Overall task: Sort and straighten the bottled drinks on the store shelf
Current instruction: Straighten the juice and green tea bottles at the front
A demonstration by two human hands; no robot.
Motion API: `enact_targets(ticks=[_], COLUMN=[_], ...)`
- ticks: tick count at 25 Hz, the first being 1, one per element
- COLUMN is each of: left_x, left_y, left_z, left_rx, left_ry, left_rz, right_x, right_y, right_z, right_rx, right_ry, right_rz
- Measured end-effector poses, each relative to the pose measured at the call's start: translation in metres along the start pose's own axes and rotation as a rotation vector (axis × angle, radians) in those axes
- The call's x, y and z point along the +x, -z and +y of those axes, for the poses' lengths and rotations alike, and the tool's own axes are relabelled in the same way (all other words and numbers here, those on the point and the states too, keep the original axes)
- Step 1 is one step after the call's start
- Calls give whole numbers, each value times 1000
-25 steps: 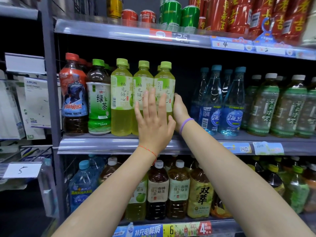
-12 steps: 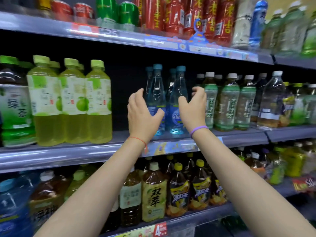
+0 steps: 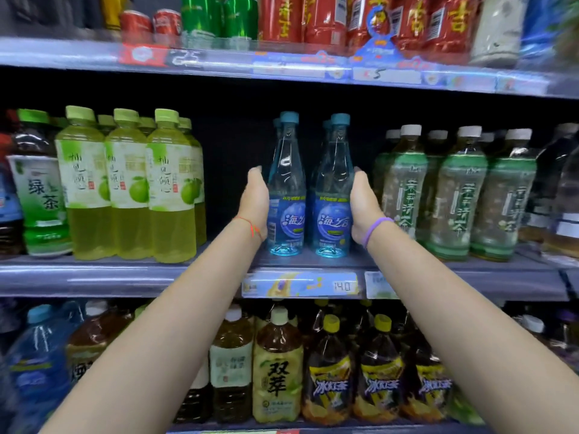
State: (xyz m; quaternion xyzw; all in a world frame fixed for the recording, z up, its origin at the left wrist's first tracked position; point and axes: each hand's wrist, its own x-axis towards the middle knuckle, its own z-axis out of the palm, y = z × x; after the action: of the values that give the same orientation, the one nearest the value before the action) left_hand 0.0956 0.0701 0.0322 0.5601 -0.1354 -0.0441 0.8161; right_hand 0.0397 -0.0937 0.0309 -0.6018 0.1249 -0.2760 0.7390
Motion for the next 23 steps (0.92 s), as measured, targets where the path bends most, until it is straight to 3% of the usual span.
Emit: enact_targets(ticks=[5,10,23], left_x=[-4,-9,-13], left_y=[-9,-7,33], left_z=[2,6,16], left_rx=[-73,-25,-41], left_ry=[68,12,18], left_rz=[-74,-102,-173], right_x=[-1,1,-26], right_y=[-5,-17,-29], right_z=[-1,2,10], right_rx=[147,147,132], right_ry=[-65,-116,-48], right_rz=[-197,-307,-346])
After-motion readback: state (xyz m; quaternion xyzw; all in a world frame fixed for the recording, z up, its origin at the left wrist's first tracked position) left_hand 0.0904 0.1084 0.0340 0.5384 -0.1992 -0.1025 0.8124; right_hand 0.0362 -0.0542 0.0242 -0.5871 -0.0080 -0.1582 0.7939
